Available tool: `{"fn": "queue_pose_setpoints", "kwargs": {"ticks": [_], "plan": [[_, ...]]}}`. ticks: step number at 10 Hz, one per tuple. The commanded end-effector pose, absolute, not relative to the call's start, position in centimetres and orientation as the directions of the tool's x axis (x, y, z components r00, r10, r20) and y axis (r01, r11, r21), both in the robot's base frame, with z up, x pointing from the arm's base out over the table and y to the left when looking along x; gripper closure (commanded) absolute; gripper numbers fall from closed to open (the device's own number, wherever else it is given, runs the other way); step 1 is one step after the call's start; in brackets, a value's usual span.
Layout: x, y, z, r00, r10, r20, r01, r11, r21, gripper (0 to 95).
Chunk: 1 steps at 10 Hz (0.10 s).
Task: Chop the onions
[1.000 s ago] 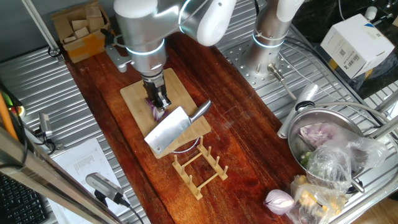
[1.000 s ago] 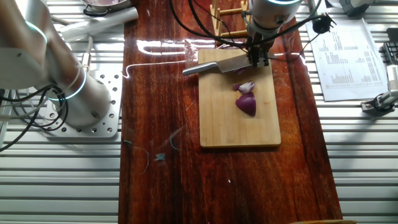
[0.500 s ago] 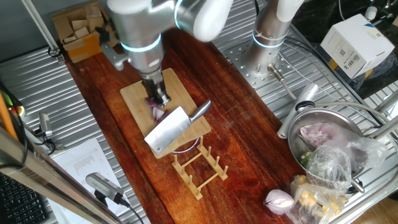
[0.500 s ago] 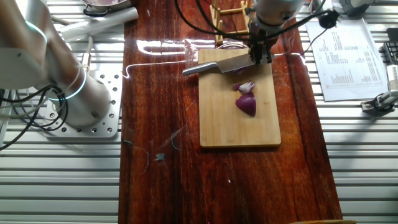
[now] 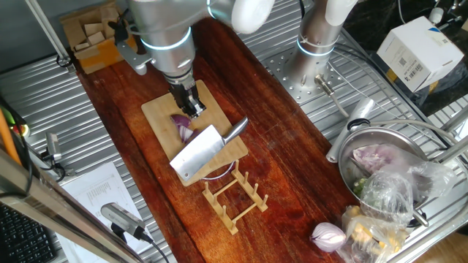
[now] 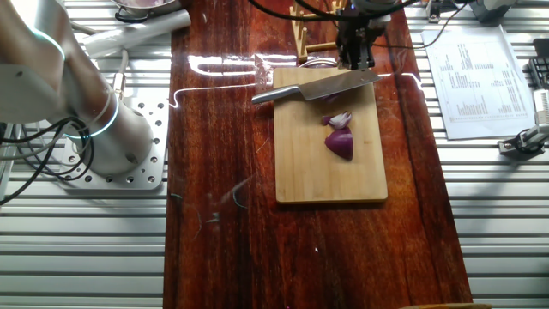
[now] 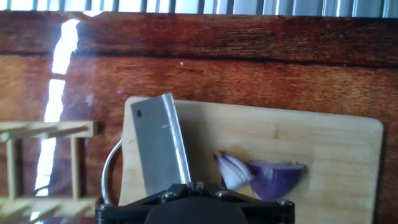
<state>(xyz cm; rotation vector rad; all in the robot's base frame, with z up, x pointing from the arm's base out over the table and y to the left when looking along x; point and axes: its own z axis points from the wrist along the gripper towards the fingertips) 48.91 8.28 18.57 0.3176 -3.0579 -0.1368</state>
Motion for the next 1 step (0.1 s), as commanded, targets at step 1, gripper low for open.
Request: {"fn": "queue_pose_setpoints", "kwargs": {"ticks": [1], "plan": [[48.50, 8.09, 18.78, -0.973, -0.224, 0.058, -0.217, 0.971, 0.098, 95.0]]}}
